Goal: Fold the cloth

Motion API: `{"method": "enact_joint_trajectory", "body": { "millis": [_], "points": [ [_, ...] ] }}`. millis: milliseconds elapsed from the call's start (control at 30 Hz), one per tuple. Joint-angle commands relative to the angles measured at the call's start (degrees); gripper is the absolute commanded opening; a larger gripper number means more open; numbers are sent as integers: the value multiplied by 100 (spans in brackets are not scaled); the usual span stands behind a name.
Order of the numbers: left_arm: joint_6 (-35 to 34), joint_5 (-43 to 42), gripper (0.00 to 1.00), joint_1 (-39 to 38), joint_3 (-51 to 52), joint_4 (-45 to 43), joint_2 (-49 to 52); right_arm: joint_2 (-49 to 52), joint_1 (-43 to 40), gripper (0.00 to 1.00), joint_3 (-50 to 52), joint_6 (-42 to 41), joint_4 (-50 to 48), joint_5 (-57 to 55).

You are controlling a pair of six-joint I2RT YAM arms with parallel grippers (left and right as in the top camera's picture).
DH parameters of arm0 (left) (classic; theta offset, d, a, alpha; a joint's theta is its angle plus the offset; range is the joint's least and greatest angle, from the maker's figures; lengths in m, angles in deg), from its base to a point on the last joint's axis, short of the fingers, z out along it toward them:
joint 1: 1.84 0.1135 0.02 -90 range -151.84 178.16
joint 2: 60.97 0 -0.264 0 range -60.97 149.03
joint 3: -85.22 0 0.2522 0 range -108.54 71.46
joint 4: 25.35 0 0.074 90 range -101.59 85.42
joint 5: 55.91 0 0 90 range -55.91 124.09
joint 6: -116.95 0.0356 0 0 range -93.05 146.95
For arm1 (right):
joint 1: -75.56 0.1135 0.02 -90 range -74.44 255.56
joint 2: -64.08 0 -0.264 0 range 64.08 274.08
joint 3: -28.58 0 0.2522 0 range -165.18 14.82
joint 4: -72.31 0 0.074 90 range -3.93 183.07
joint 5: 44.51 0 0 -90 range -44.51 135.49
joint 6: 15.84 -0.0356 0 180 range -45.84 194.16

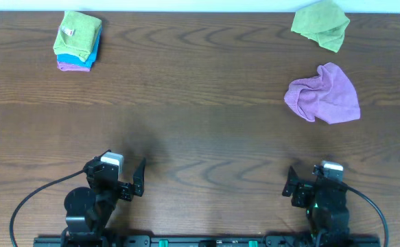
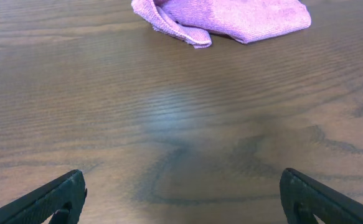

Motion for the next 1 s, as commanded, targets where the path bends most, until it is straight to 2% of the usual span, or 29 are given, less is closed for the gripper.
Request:
{"method": "enact_joint_trajectory", "body": {
  "millis": [0,700,767,833,967],
  "points": [
    [61,39,95,-24,127,7,-44,-63,-63,99,55,68,-15,0],
    [61,39,95,-24,127,7,-44,-63,-63,99,57,-26,-140,7],
    [61,39,95,-24,127,7,-44,-63,-63,99,55,-396,-354,17],
    [61,39,96,-24,127,7,-44,-63,-63,99,55,-1257,-846,227],
    [61,39,95,-24,127,7,-44,-63,-63,99,55,-3359,-1928,1342]
  ]
}}
